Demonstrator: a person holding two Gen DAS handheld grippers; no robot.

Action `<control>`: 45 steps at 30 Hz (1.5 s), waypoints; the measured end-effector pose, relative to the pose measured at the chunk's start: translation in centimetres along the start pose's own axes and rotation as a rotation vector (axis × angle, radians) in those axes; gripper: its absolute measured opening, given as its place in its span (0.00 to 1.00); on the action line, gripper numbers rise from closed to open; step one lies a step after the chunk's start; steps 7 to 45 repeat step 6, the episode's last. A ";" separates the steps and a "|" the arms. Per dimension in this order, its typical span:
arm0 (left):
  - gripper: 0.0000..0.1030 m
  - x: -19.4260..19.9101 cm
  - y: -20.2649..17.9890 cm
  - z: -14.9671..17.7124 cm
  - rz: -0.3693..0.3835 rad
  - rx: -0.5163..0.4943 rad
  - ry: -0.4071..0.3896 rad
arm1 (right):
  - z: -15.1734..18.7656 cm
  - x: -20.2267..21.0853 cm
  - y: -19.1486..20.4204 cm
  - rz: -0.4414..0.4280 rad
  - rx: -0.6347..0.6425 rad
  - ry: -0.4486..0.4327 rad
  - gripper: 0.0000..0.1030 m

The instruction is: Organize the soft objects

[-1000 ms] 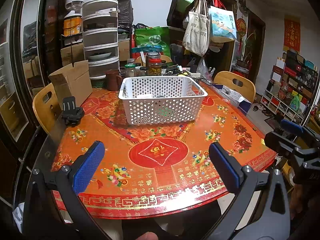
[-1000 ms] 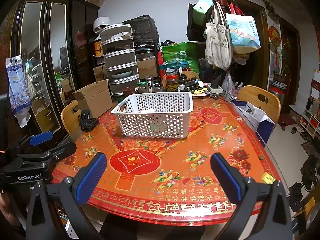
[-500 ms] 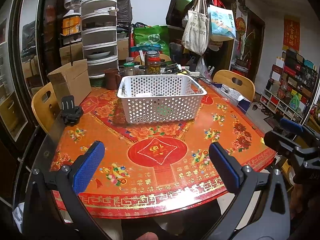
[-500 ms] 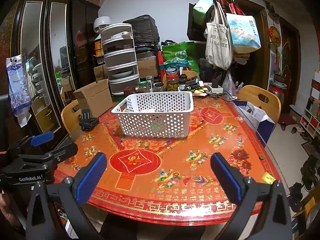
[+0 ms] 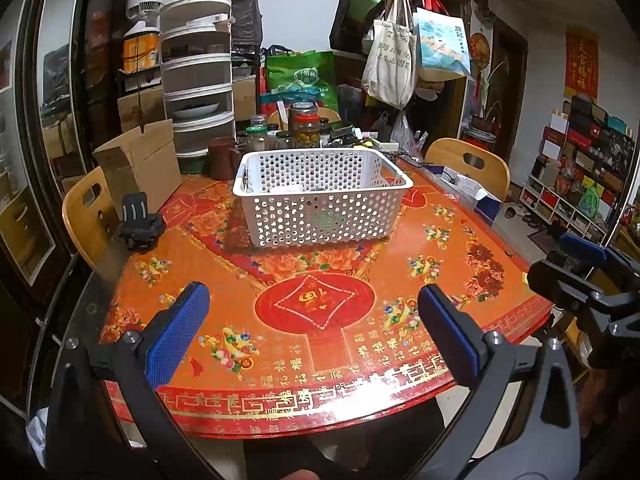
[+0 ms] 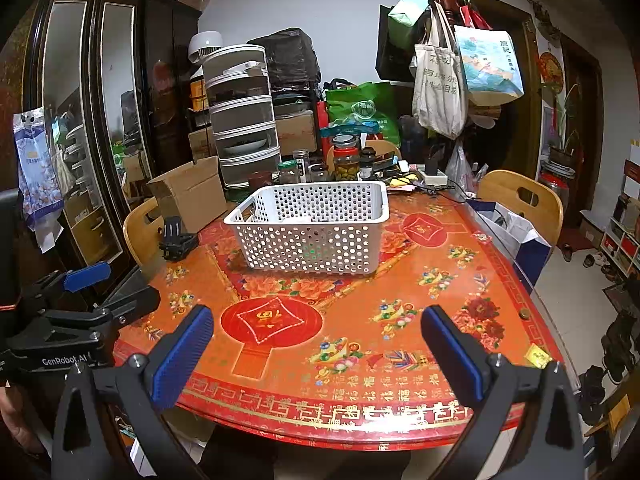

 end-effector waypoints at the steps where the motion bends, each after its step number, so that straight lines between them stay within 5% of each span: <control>1: 1.00 0.1 0.0 0.0 0.005 0.000 -0.003 | 0.1 -0.1 0.2 -0.002 0.001 0.001 1.00; 45: 1.00 -0.1 0.3 -0.3 0.002 0.002 -0.001 | 0.6 -0.4 0.7 -0.012 0.003 0.002 1.00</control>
Point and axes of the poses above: each gripper's, at about its wrist camera, not at the fingertips, and x roughly against the way its jaws point, y to its left, z to its underside, the point moved 8 cm from there along -x, roughly the way its jaws point, and after that the axes turned 8 degrees about x, right-handed, at the moved point
